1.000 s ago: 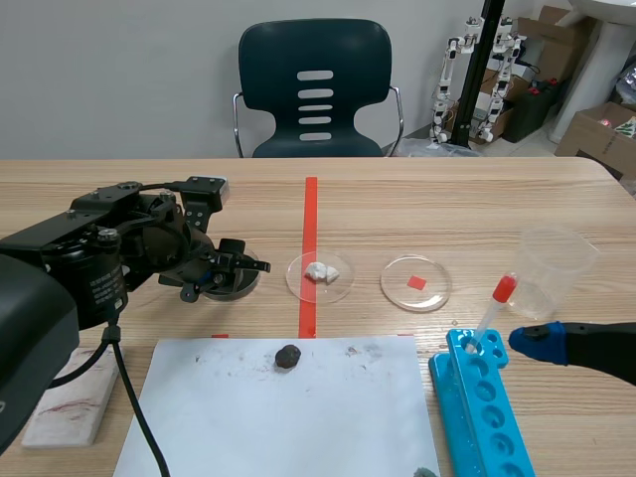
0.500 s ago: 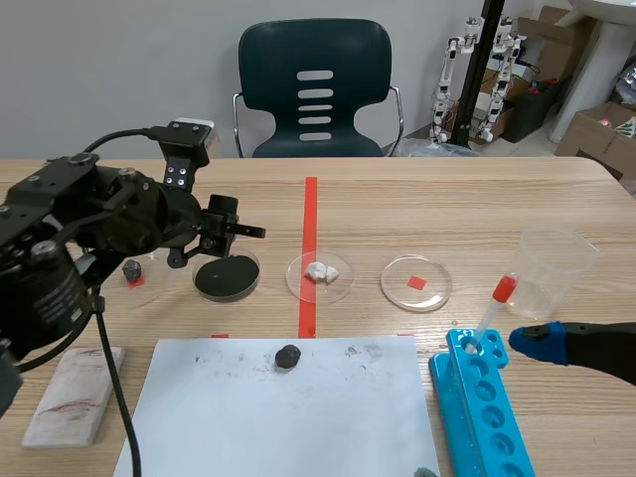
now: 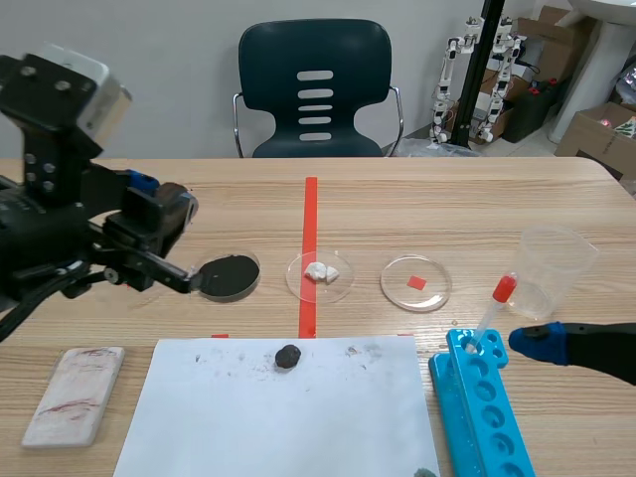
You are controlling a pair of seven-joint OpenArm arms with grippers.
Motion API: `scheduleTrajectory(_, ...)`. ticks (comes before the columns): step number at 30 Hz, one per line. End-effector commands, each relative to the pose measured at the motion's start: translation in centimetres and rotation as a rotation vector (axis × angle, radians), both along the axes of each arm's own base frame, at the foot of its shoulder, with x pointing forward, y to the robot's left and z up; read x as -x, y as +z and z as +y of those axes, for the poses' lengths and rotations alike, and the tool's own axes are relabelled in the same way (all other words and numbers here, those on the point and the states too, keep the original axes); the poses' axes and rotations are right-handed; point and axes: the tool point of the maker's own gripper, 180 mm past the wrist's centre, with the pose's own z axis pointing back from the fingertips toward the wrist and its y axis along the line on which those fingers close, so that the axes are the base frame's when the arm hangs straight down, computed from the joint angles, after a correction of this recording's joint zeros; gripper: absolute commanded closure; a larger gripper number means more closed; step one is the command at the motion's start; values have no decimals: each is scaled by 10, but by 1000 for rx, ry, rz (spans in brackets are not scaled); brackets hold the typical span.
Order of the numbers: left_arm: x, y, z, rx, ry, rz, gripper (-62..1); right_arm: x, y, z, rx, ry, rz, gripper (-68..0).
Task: Lower the mineral onto the iron filings and hold still
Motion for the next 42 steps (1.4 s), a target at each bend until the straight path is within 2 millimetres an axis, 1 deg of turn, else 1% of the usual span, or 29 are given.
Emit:
scheduleTrajectory(1,9,5,-4,34,-19,-36,-100,-3,7,0,-17,1,-24,-679)
scheduleTrajectory(5,39,24,-16,42,-99,-120,-100,-3,7,0,-17,1,-24,-679)
scheduleTrajectory(9,64,30,-29,39,-170,-143,-100,-3,7,1,-17,1,-24,-679)
scheduleTrajectory(12,82,28,-41,59,-241,-134,-100,-3,7,0,-17,1,-24,-679)
scheduleTrajectory(17,99,17,-44,30,-270,-104,-100,-3,7,0,-17,1,-24,-679)
scheduleTrajectory(22,110,20,-48,56,-291,-124,-100,-3,7,0,-17,1,-24,-679)
scheduleTrajectory(25,114,15,-48,34,-299,-112,-100,-3,7,0,-17,1,-24,-679)
scheduleTrajectory(27,114,13,-47,24,-296,-100,-100,-3,7,0,-17,1,-24,-679)
scheduleTrajectory(42,114,13,-48,28,-297,-102,-100,-3,7,0,-17,1,-24,-679)
